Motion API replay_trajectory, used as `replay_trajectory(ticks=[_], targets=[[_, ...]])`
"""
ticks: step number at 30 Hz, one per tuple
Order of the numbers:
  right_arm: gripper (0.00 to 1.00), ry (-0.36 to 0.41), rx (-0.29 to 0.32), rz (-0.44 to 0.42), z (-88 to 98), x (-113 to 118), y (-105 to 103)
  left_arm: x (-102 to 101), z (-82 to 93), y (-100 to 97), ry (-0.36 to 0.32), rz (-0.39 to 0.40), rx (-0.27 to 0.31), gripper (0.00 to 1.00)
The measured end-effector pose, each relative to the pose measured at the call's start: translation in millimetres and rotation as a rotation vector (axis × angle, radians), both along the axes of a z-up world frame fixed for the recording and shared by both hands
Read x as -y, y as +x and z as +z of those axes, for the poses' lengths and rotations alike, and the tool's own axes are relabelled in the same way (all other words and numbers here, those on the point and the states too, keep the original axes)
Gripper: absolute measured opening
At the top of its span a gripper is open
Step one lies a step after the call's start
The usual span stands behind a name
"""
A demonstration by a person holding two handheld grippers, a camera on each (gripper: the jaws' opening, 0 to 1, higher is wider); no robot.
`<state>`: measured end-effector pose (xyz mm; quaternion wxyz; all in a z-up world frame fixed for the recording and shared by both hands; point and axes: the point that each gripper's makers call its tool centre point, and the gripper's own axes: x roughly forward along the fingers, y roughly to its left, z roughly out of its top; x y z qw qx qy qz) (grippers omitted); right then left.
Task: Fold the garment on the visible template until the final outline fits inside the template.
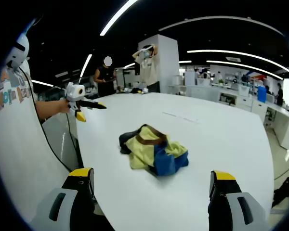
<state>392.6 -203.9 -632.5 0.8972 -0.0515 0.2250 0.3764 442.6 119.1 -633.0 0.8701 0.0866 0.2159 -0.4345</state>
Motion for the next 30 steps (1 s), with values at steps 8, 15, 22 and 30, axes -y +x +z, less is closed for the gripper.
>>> replay_trajectory(ticks=[8, 15, 22, 30], targets=[[0.99, -0.001, 0.0, -0.002, 0.5, -1.4, -2.5, 0.3, 0.7, -0.7, 0.001, -0.002, 0.001, 0.98], [0.99, 0.0, 0.0, -0.006, 1.4, -2.0, -5.5, 1.1, 0.5, -2.0, 0.003, -0.008, 0.001, 0.97], [0.99, 0.0, 0.001, -0.009, 2.4, 0.3, -6.2, 2.3, -0.7, -4.3, 0.009, -0.014, 0.0, 0.97], [0.99, 0.006, 0.007, -0.013, 4.5, 2.2, -3.8, 2.2, 0.9, -2.9, 0.009, -0.011, 0.003, 0.96]])
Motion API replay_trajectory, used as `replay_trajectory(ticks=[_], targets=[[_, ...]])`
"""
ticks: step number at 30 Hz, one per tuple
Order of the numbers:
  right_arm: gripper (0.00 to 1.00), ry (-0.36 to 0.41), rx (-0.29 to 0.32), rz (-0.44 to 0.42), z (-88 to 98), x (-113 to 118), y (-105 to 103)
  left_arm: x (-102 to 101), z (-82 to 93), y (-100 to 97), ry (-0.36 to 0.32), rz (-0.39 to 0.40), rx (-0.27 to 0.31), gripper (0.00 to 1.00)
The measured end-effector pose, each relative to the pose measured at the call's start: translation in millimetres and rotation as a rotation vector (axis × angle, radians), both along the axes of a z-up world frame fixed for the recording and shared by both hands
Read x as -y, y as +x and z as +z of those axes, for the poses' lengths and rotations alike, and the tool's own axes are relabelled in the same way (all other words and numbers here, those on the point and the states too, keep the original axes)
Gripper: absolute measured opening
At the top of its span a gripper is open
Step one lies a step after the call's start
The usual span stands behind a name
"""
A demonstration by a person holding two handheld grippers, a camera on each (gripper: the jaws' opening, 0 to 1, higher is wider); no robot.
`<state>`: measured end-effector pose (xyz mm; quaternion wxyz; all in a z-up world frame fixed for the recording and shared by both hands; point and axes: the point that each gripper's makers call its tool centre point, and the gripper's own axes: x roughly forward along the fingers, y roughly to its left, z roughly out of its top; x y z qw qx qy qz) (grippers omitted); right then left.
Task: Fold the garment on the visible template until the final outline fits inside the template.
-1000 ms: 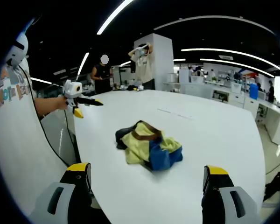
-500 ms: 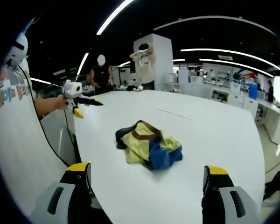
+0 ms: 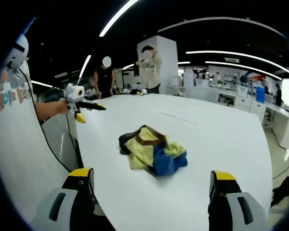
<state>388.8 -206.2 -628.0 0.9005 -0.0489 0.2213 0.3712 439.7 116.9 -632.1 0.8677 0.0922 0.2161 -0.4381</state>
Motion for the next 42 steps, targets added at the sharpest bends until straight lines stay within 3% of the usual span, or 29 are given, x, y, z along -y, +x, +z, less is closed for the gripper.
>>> replay_trajectory(ticks=[42], targets=[[0.99, 0.019, -0.02, 0.016, -10.9, -3, 18, 7, -7.0, 11.2, -0.002, -0.004, -0.017, 0.93]])
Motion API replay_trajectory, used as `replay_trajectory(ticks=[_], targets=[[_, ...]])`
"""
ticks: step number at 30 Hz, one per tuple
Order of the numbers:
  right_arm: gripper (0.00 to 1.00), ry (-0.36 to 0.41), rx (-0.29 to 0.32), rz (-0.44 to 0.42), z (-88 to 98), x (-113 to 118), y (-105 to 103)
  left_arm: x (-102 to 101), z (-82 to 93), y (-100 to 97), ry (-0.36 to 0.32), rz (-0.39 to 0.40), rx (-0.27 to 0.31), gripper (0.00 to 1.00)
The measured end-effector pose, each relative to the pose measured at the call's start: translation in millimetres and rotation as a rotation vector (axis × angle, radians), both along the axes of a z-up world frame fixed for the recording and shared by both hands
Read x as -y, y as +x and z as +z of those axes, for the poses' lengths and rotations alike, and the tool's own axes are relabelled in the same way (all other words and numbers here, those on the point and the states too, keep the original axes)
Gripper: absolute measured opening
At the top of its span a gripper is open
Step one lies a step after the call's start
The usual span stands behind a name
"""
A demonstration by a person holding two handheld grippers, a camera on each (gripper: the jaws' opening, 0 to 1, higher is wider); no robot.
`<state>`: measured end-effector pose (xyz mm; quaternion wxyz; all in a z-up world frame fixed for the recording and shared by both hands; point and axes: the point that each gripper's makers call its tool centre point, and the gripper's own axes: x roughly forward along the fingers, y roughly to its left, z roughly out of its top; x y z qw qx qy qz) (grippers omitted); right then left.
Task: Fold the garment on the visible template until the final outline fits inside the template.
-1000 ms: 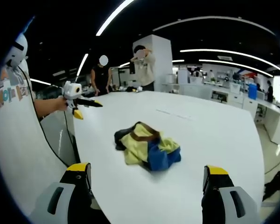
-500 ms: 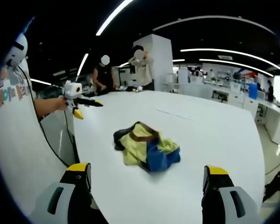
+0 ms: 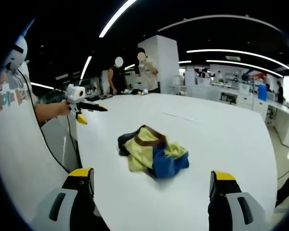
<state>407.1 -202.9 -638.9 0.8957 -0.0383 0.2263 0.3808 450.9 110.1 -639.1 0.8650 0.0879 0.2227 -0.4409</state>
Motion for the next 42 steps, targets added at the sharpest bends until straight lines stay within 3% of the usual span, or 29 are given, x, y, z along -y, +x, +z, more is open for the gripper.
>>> replay_trajectory(ticks=[13, 32, 39, 42], targets=[[0.95, 0.001, 0.004, 0.028, -4.0, -16, 9, 18, 1.7, 8.0, -0.034, -0.014, 0.001, 0.9], [0.84, -0.011, 0.018, 0.051, -8.9, -29, 18, 28, -4.3, 9.2, -0.045, -0.037, -0.021, 0.8], [0.72, -0.035, 0.032, 0.063, -11.4, -34, 21, 30, -8.5, 11.9, -0.045, -0.04, -0.032, 0.75], [0.72, -0.035, 0.027, 0.066, -13.9, -35, 23, 32, -10.3, 11.8, -0.044, -0.042, -0.035, 0.74]])
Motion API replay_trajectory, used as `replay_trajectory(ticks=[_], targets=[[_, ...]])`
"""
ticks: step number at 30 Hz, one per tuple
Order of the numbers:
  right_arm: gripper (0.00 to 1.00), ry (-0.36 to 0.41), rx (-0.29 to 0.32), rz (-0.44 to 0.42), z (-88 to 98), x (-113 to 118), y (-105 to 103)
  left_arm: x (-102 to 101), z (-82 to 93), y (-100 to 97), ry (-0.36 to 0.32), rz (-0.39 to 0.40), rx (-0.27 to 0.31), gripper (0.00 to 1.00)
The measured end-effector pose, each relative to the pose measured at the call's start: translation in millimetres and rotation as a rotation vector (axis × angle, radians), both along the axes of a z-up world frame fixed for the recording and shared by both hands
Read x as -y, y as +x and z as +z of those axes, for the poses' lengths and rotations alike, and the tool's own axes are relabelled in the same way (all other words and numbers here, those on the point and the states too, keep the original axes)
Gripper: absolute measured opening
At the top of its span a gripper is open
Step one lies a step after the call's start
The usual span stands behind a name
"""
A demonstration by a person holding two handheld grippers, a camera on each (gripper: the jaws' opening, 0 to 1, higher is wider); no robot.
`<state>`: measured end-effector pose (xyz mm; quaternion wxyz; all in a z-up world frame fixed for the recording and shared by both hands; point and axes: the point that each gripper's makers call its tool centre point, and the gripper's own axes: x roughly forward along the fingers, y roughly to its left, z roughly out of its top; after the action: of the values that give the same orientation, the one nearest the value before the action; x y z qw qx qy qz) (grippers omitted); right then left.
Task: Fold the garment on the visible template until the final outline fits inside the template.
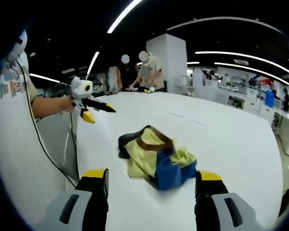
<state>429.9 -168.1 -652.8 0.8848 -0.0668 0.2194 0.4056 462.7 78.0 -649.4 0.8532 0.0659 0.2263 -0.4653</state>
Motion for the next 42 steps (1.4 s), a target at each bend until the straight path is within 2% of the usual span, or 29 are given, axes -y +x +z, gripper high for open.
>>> replay_trajectory(ticks=[16, 19, 27, 42], targets=[[0.69, -0.019, -0.007, 0.017, -8.5, -7, 6, 8, -8.5, 7.5, 0.007, -0.01, -0.018, 0.72], [0.67, -0.019, 0.005, 0.015, -7.9, -8, 9, 10, -8.7, 9.2, -0.001, -0.011, -0.022, 0.71], [0.64, -0.043, -0.017, 0.027, -20.1, -9, 12, 15, -13.3, 10.6, 0.009, -0.024, -0.027, 0.71], [0.57, -0.049, -0.021, 0.034, -26.1, -15, 21, 20, -20.0, 13.8, 0.009, -0.04, -0.035, 0.68]])
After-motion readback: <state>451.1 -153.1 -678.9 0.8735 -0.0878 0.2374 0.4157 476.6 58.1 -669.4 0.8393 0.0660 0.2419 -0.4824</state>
